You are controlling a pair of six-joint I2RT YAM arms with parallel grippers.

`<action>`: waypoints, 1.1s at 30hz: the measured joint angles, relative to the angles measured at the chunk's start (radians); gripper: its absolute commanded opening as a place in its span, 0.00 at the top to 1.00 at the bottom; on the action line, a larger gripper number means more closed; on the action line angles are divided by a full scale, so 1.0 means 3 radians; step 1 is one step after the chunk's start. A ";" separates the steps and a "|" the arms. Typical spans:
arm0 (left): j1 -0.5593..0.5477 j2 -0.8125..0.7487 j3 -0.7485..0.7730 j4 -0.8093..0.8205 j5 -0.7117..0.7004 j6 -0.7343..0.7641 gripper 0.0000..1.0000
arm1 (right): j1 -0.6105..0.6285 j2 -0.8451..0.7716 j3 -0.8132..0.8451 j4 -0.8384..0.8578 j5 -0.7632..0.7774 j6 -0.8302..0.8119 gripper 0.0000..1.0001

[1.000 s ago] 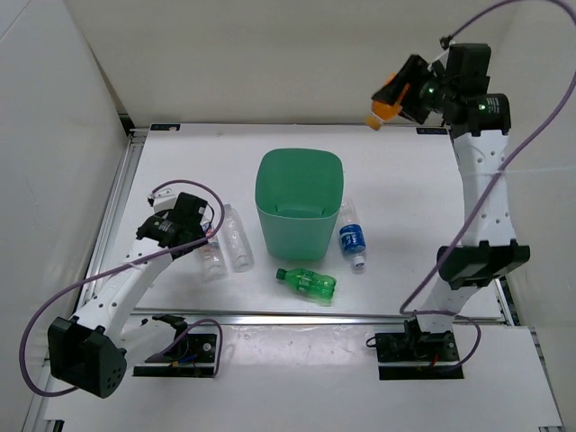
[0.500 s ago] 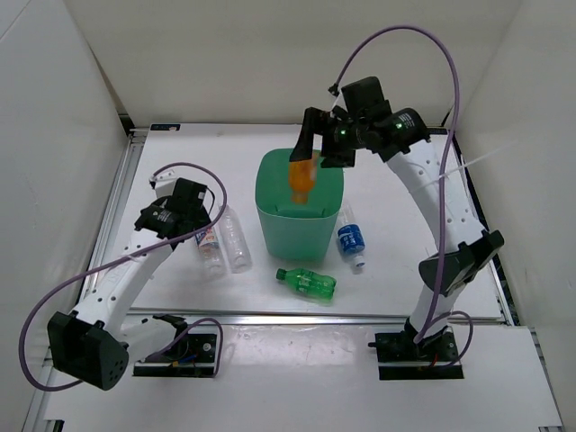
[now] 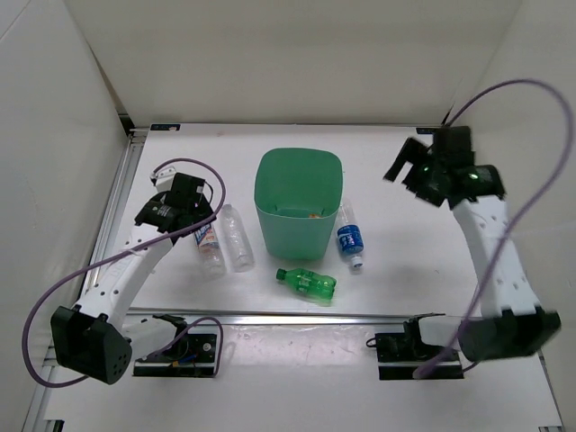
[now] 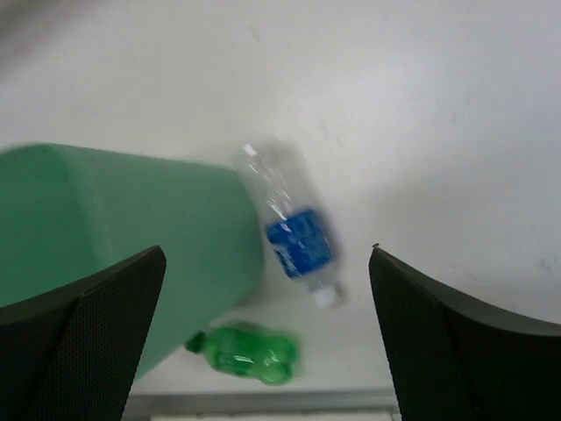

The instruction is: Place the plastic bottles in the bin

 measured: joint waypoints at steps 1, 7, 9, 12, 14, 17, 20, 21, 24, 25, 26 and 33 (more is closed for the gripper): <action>0.0000 0.0000 -0.0027 0.0005 0.0023 -0.0004 0.00 | -0.0065 0.0066 -0.0278 0.0050 -0.0112 0.0001 0.00; 0.0019 -0.0024 -0.0135 -0.0004 0.0074 0.0003 0.00 | -0.0294 0.0830 -0.1534 0.0439 -0.0778 -0.0027 0.03; 0.0028 -0.0057 -0.0135 -0.0013 0.0074 0.0004 0.00 | -0.0294 0.0924 -0.1620 0.0507 -0.0917 -0.0061 0.03; 0.0033 -0.0095 -0.0135 -0.0058 0.0072 0.0003 0.00 | -0.0278 0.1002 -0.1602 0.0718 -0.1077 -0.0090 0.03; 0.0034 -0.0098 -0.0135 -0.0090 0.0070 0.0001 0.00 | -0.0211 0.1127 -0.1508 0.0790 -0.1125 -0.0112 0.03; 0.0034 -0.0098 -0.0135 -0.0148 0.0069 0.0000 0.00 | -0.0052 0.1396 -0.1333 0.0916 -0.1165 -0.0167 0.03; 0.0034 -0.0098 -0.0135 -0.0189 0.0067 0.0000 0.00 | 0.0088 0.1648 -0.1208 0.0997 -0.1195 -0.0182 0.04; 0.0034 -0.0098 -0.0135 -0.0209 0.0062 -0.0004 0.00 | 0.0132 0.1728 -0.1189 0.1021 -0.1198 -0.0182 0.04; 0.0034 -0.0098 -0.0135 -0.0257 0.0043 -0.0015 0.00 | 0.0203 0.1942 -0.1177 0.1036 -0.1209 -0.0184 0.04; 0.0034 -0.0099 -0.0134 -0.0270 0.0032 -0.0014 0.00 | 0.0206 0.2012 -0.1177 0.1039 -0.1212 -0.0179 0.07; 0.0034 -0.0100 -0.0130 -0.0284 0.0022 -0.0014 0.00 | 0.0205 0.2069 -0.1177 0.1041 -0.1216 -0.0179 0.09; 0.0034 -0.0177 -0.0121 -0.0328 -0.0064 -0.0013 0.00 | 0.0121 0.2097 -0.1287 0.1109 -0.1227 -0.0160 0.54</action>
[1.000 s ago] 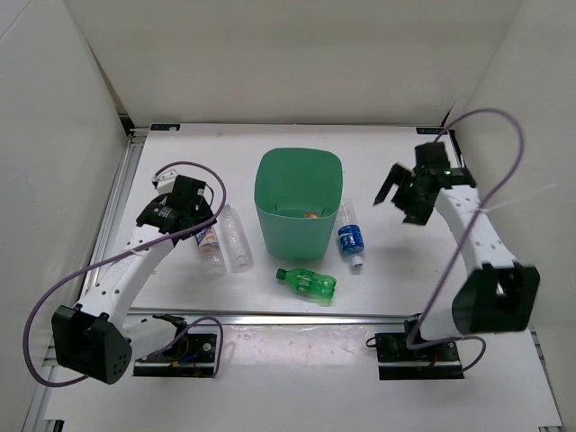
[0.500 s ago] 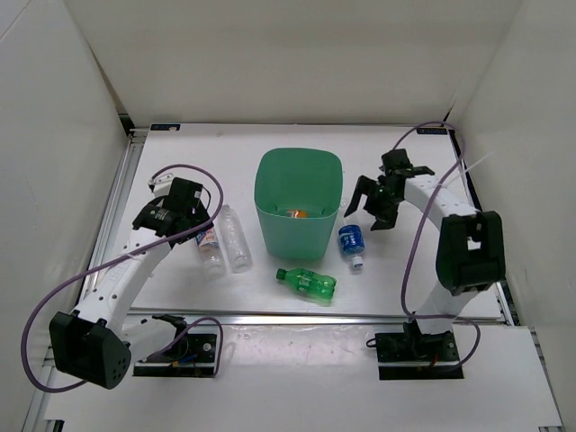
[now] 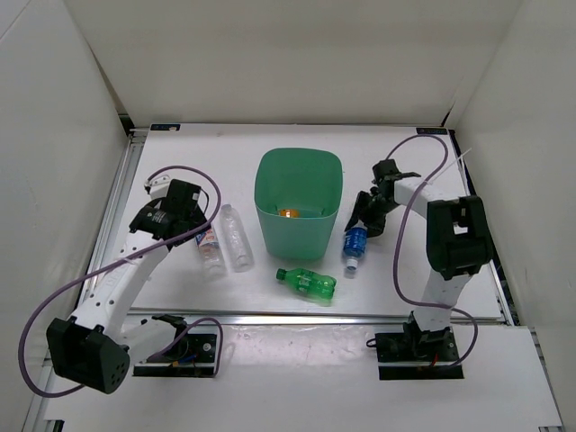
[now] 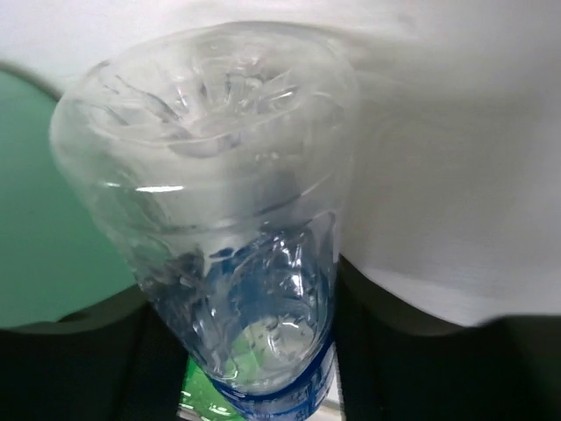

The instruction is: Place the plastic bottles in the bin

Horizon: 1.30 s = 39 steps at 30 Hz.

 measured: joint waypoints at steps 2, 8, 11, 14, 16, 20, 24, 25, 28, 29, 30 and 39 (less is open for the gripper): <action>0.0000 -0.0019 0.0000 -0.0003 -0.0014 -0.0013 0.00 | -0.0058 -0.0102 -0.0076 -0.0025 0.0050 -0.0001 0.67; 0.0000 -0.0039 -0.0023 -0.0010 -0.0045 -0.0062 0.00 | -0.0381 -0.0496 0.0617 -0.0932 0.0559 0.0156 0.79; 0.0000 -0.0075 -0.0095 0.0015 -0.0053 -0.0086 0.00 | -0.0404 -0.0628 0.1615 -0.1143 0.0652 0.0192 0.80; 0.0000 -0.0089 -0.0174 0.0039 -0.0052 -0.0100 0.00 | -0.0312 -0.0839 0.2445 -0.1128 0.0534 0.0211 0.78; 0.0000 -0.0065 -0.0184 0.0042 -0.0051 -0.0102 0.00 | -0.0174 -0.0932 0.2926 -0.1085 0.0364 0.0223 0.78; 0.0000 0.0051 -0.0168 0.0079 -0.0038 -0.0100 0.00 | 0.0284 -0.0923 0.3437 -0.0937 0.0158 0.0228 0.78; 0.0000 0.0128 -0.0079 0.0103 -0.0013 -0.0095 0.00 | 0.0745 -0.0708 0.3424 -0.0912 0.0220 0.0139 0.68; 0.0000 0.0130 -0.0043 0.0106 -0.0011 -0.0085 0.00 | 0.0818 -0.0623 0.3393 -0.0910 0.0272 0.0103 0.55; 0.0000 0.0130 0.0066 0.0118 -0.0008 -0.0050 0.00 | 0.1006 -0.0385 0.3166 -0.0937 0.0454 0.0024 0.26; 0.0000 0.0128 0.0104 0.0121 0.0001 -0.0045 0.00 | 0.1043 -0.0322 0.3115 -0.0991 0.0523 0.0009 0.10; 0.0000 0.0128 0.0136 0.0127 0.0006 -0.0036 0.00 | 0.1085 -0.0256 0.3095 -0.1063 0.0599 -0.0005 0.01; 0.0084 0.0100 0.0229 0.0168 0.0231 0.0078 0.00 | 0.1164 -0.0621 0.3344 -0.1213 0.1143 -0.0206 0.00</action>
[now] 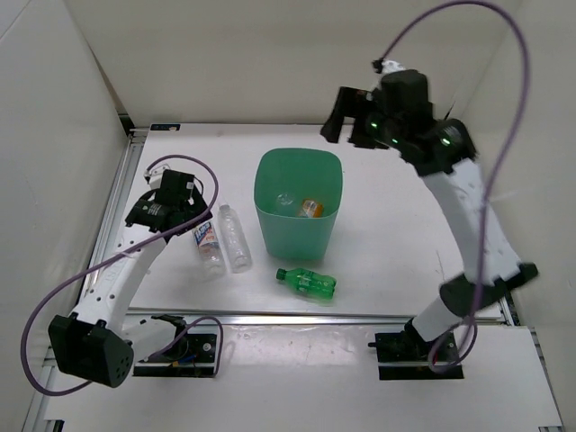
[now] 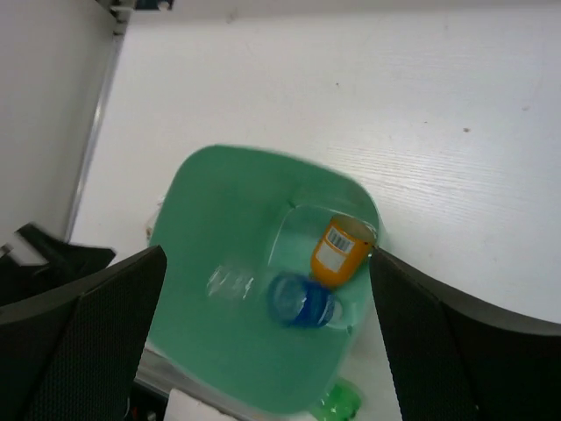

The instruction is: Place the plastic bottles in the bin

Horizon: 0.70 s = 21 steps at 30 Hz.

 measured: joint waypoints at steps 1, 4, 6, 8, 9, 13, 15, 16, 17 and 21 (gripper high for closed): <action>0.0067 0.0000 -0.0020 0.0046 0.0139 0.0043 0.00 | -0.0004 -0.0229 -0.0159 0.0058 0.0022 -0.0003 0.00; 0.0239 0.0048 -0.0161 0.0207 0.0464 0.0107 0.00 | -0.0006 -0.0908 -0.0573 0.0083 0.0057 -0.0004 0.00; 0.0275 0.0136 -0.0285 0.0289 0.0631 0.0113 0.00 | -0.0006 -0.1175 -0.0675 0.0015 0.0070 -0.0003 0.00; 0.0291 0.0282 -0.0373 0.0337 0.0754 0.0113 0.00 | -0.0006 -0.1283 -0.0640 -0.0055 0.0078 -0.0005 0.00; 0.0291 0.0346 -0.0401 0.0367 0.0779 0.0113 0.00 | -0.0006 -0.1284 -0.0612 -0.0086 0.0076 -0.0010 0.00; 0.0294 0.0568 -0.0432 0.0484 0.0816 0.0103 0.00 | -0.0006 -0.1137 -0.0506 -0.0237 0.0060 -0.0045 0.00; 0.0300 0.0652 -0.0432 0.0542 0.0796 0.0088 0.00 | -0.0006 -0.1030 -0.0481 -0.0323 0.0037 -0.0064 0.00; 0.0300 0.0706 -0.0432 0.0567 0.0781 0.0080 0.00 | -0.0006 -0.0969 -0.0439 -0.0401 0.0023 -0.0071 0.00; 0.0301 0.0767 -0.0432 0.0586 0.0762 0.0071 0.00 | -0.0006 -0.0919 -0.0393 -0.0459 0.0013 -0.0078 0.00; 0.0306 0.1091 -0.0431 0.0666 0.0718 0.0031 0.06 | -0.0006 -0.0838 -0.0177 -0.0635 0.0000 -0.0130 0.00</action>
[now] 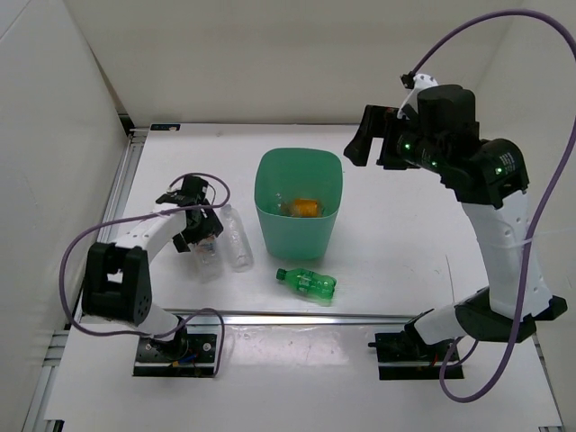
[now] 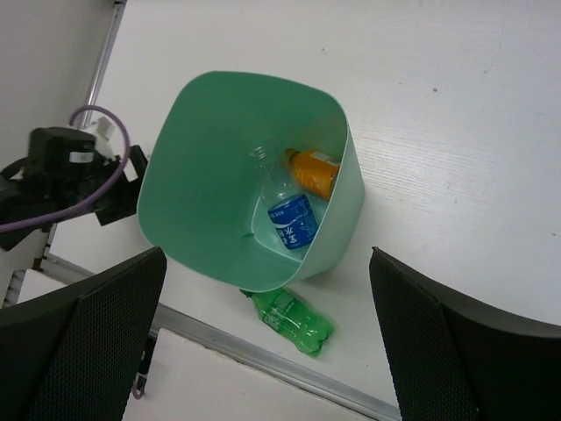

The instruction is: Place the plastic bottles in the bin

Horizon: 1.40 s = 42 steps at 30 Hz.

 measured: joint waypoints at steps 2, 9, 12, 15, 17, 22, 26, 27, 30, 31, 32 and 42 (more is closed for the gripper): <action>0.0003 0.0172 0.0000 0.0045 -0.0005 -0.0025 0.15 | -0.0001 -0.0009 0.0098 -0.0037 -0.0001 -0.0023 0.00; 0.0005 0.0306 0.0076 0.0045 -0.0034 -0.0071 0.63 | -0.0019 -0.0052 0.0151 -0.0144 0.0000 -0.0075 0.00; 0.0005 0.0192 0.0367 -0.0051 -0.0086 -0.0123 0.62 | -0.0056 -0.0051 0.0150 -0.0175 -0.0022 -0.0090 0.00; 0.0005 0.0034 0.0919 -0.0071 -0.0134 -0.0216 0.60 | -0.0116 -0.0051 0.0140 -0.0175 -0.0078 -0.0092 0.00; 0.0005 -0.0065 0.1333 -0.0042 -0.0146 -0.0270 0.60 | -0.0164 -0.0051 0.0116 -0.0174 -0.0116 -0.0092 0.00; -0.0011 -0.0094 0.2377 0.0080 0.0000 -0.0343 0.65 | -0.0303 -0.0052 -0.0022 -0.0153 -0.0243 -0.0080 0.00; -0.0244 0.0148 0.3148 0.0135 0.0273 -0.0305 0.65 | -0.0443 -0.0069 -0.0192 -0.0097 -0.0323 -0.0047 0.00; -0.0323 0.0225 0.3297 0.0179 0.0359 -0.0286 0.65 | -0.0470 -0.0086 -0.0249 -0.0074 -0.0342 -0.0029 0.00; -0.0675 0.0523 0.3672 0.0242 0.0566 -0.0167 0.62 | -0.0576 -0.0155 -0.0430 -0.0039 -0.0406 0.0011 0.00; -0.0795 0.0612 0.3723 0.0257 0.0614 -0.0135 0.61 | -0.0609 -0.0183 -0.0487 -0.0024 -0.0427 0.0028 0.00; -0.0907 0.0687 0.3738 0.0258 0.0660 -0.0109 0.59 | -0.0641 -0.0205 -0.0523 -0.0017 -0.0440 0.0050 0.00; -0.1488 0.0985 0.3553 0.0088 0.0771 0.0069 0.00 | -0.0797 -0.0436 -0.0753 0.0093 -0.0512 0.0098 0.00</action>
